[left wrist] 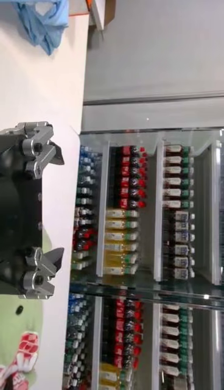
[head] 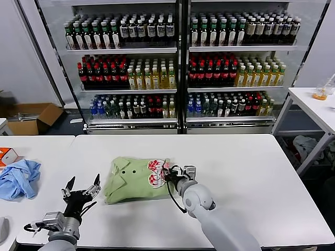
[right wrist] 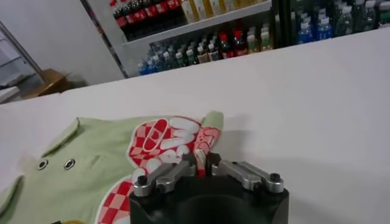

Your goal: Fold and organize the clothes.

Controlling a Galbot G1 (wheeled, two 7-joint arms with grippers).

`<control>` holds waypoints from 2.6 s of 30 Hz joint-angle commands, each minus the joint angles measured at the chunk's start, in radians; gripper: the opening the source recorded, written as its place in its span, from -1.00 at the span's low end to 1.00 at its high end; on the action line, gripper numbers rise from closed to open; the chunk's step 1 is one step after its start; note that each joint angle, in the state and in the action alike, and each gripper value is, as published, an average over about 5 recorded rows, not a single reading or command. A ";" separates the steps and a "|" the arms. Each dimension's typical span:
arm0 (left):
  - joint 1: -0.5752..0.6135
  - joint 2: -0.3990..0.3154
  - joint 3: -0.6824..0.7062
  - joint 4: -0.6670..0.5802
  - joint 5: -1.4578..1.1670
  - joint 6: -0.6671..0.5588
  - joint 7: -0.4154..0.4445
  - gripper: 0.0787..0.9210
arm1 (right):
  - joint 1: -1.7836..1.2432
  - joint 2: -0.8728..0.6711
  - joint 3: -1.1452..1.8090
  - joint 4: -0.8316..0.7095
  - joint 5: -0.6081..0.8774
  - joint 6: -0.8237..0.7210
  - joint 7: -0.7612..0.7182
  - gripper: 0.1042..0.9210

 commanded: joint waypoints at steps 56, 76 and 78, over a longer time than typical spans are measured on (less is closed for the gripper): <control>0.066 -0.019 0.083 -0.135 0.096 0.003 0.114 0.77 | -0.831 -0.286 0.715 0.646 -0.562 0.499 -0.162 0.76; 0.111 -0.024 0.040 -0.184 0.119 -0.002 0.129 0.77 | -0.820 -0.284 0.697 0.678 -0.563 0.455 -0.139 0.76; 0.112 -0.025 0.040 -0.186 0.118 -0.002 0.129 0.77 | -0.820 -0.282 0.698 0.679 -0.551 0.435 -0.141 0.76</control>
